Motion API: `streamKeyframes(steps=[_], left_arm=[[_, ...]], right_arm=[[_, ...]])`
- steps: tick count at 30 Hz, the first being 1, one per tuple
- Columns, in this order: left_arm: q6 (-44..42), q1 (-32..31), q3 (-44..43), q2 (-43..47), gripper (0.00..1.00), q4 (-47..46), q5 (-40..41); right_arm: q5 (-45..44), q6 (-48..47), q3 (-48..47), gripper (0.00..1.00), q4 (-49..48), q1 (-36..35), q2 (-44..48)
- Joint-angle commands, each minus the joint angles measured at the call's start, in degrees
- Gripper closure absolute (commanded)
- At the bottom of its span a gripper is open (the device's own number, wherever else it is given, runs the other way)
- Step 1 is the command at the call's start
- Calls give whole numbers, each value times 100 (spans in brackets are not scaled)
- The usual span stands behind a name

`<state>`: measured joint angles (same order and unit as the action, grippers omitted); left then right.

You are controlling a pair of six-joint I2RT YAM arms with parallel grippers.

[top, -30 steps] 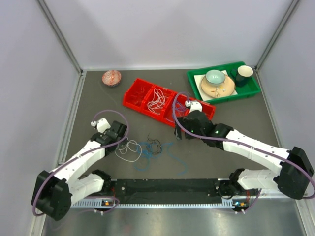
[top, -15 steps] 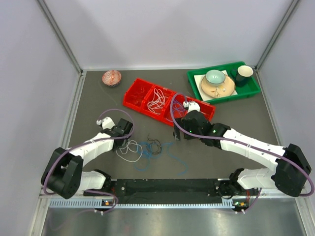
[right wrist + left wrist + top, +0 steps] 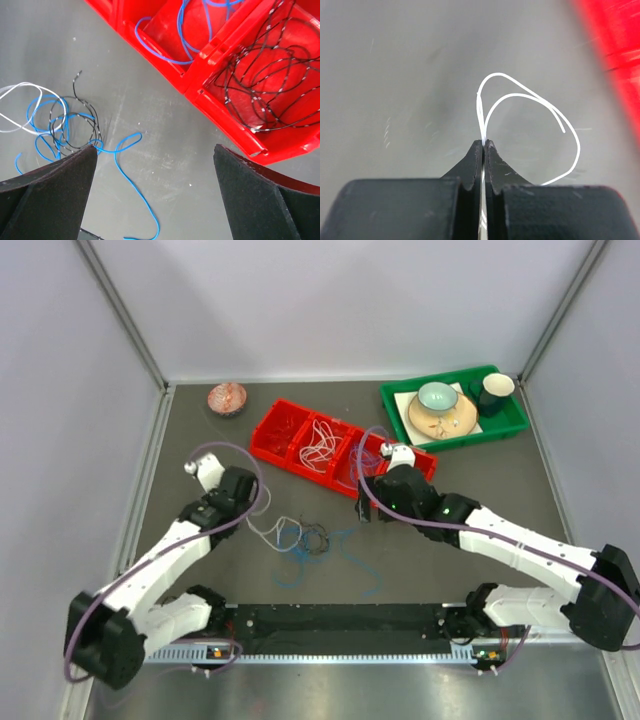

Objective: Untangle the cables

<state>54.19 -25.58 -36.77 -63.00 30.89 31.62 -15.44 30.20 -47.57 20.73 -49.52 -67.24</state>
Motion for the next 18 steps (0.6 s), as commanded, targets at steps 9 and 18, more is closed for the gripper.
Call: streamKeyframes(steps=[9,18], left_arm=[[-2369,-8,-2412,975,100,-417,-94],[-2431,-43,-3275,-519,100,-1365,-930]], right_arm=[[-591,101,55,3,-43,-76,686],[-802,188,64,3,168,-76,949]])
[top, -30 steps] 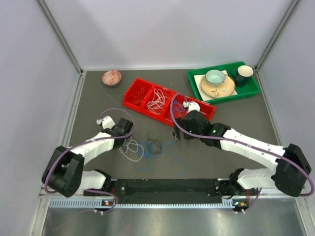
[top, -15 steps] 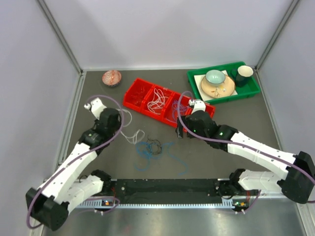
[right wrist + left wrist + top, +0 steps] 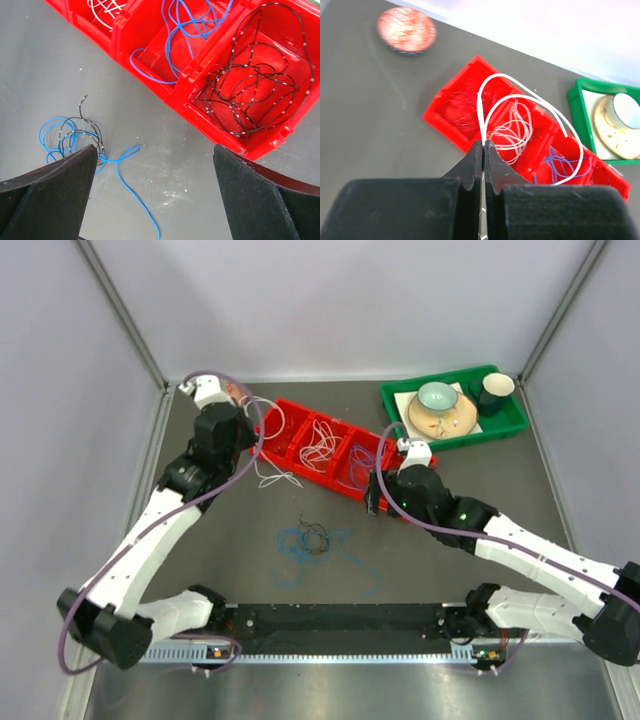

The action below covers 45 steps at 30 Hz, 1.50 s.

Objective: Untangle the cables

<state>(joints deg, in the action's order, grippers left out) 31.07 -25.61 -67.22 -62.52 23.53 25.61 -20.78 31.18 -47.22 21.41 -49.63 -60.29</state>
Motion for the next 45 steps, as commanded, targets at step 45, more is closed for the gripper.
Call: streamKeyframes(steps=[45], left_arm=[[-610,-929,-3077,-6545,100,-1466,1228]], right_arm=[[-471,301,257,3,628,-65,685]])
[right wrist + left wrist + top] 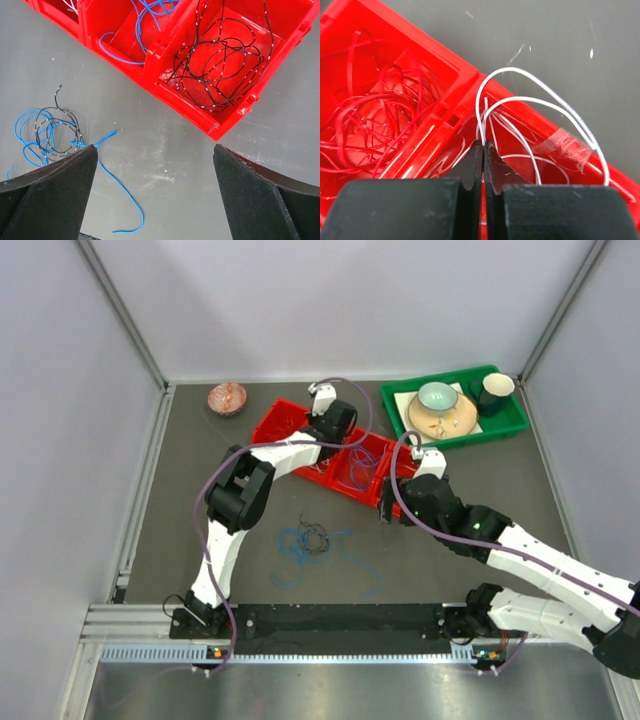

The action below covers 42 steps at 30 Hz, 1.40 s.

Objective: Untangle the cables

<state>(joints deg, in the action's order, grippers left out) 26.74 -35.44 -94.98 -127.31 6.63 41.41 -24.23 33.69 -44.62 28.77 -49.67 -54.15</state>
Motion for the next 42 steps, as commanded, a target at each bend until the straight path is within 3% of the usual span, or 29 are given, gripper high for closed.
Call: streamKeyframes(steps=[1,5,8,15,24,36,42], left_arm=[[-213,55,-293,-40,99,216,-388],[-345,46,-48,415,67,137,-625],[-406,20,163,776,54,145,-651],[-1144,-375,199,1436,50,206,-291],[-900,-472,260,2130,43,714,-344],[427,-814,3608,5241,41,1305,-2004],[1157,-1394,4365,5603,25,1876,-2330]], right_arm=[[-117,58,-11,3,-100,-60,71],[-126,32,-55,3,-100,-60,80],[-117,50,-82,3,-109,-60,80],[-12,76,-126,4,-109,-52,98],[59,199,-64,4,-39,-60,300],[6,243,-73,4,-39,-60,-6],[234,269,-64,3,-258,-69,-175]])
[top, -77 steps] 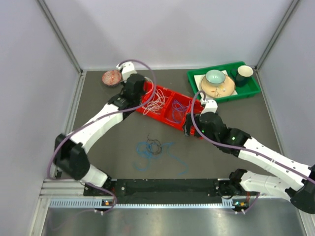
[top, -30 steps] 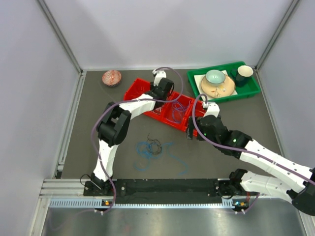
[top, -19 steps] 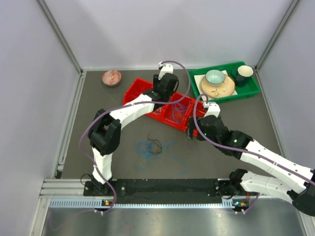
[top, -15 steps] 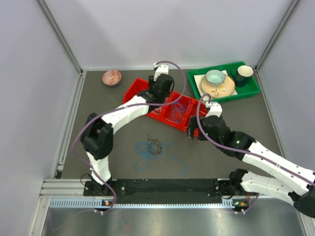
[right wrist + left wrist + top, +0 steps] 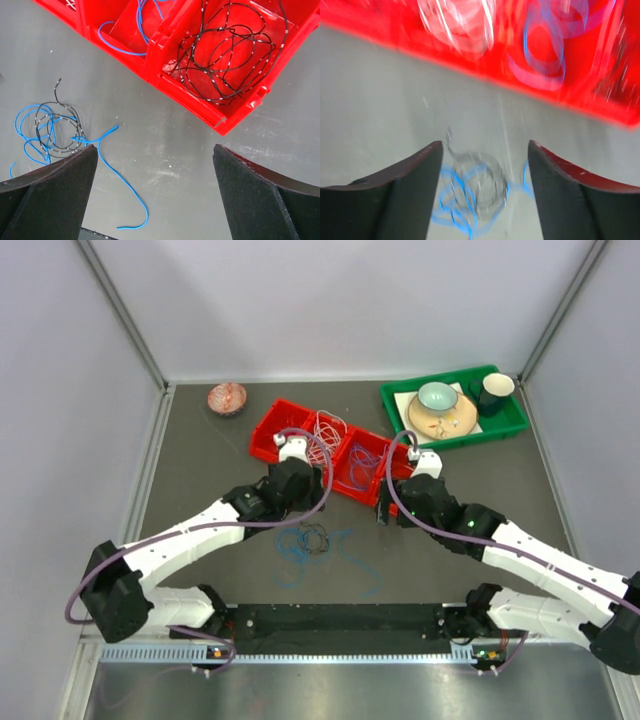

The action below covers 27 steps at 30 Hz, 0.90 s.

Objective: Untangle the cables

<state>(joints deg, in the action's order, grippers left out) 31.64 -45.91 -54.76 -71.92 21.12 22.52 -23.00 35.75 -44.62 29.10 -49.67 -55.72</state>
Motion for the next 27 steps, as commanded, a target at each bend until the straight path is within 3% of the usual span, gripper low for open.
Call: streamKeyframes(steps=[1,6,11,14,16,19,20,21,22,27], left_arm=[[712,-409,457,38,24,462,-529],[659,-551,747,-331,17,357,-662],[589,-542,660,-787,19,647,171],[467,-454,712,-1165,23,472,42],[519,-428,704,-1463,30,402,-64],[536,-419,599,-1510,56,471,120],[545,-419,546,-1448,81,611,208],[580,-419,485,-1326,94,708,365],[572,-419,362,-1011,100,805,402],[326,-410,-156,106,100,1314,595]], right_arm=[[129,55,-47,3,-317,-69,-35],[191,64,-38,3,-335,-69,-26],[217,108,85,3,-326,-69,79],[218,108,111,3,-335,-69,132],[200,108,94,3,-326,-69,132],[200,90,68,4,-318,-69,158],[209,90,68,4,-317,-60,176],[183,82,76,4,-326,-69,211],[165,82,85,4,-326,-69,246],[182,81,94,4,-317,-69,264]])
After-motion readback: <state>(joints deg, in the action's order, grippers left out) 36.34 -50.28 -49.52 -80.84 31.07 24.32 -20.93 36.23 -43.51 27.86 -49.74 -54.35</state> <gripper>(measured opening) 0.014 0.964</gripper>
